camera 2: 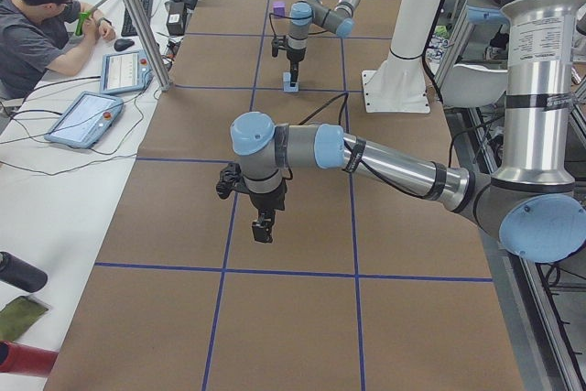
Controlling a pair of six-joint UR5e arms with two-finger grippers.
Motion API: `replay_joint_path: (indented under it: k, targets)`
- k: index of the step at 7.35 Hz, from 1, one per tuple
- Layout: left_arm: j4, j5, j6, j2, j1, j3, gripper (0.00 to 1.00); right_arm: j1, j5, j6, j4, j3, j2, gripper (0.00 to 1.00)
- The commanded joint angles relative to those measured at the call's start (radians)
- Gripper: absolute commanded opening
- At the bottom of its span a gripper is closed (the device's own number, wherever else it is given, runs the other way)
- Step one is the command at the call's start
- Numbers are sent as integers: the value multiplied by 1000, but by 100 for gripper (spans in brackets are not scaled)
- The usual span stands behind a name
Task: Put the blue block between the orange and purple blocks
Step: 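Lower the right gripper onto the light-blue cube and grasp it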
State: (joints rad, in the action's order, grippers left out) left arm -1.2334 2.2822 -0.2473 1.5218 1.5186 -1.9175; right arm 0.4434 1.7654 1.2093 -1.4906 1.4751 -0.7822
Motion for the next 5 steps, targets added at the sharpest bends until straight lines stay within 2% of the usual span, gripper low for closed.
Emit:
replay_joint_path:
  k: [1, 2, 3, 5]
  targets:
    - [-1, 2, 0, -3, 0, 8, 100, -6, -7, 2, 4, -24, 3, 89]
    - [-11, 23, 0, -9, 0, 12, 100, -6, -3, 12, 4, -22, 4, 27]
    - [-20, 34, 0, -9, 0, 15, 100, -5, -3, 13, 3, -10, 4, 2]
    - [-20, 36, 0, -17, 0, 18, 100, 36, 9, 6, -5, 46, -17, 0]
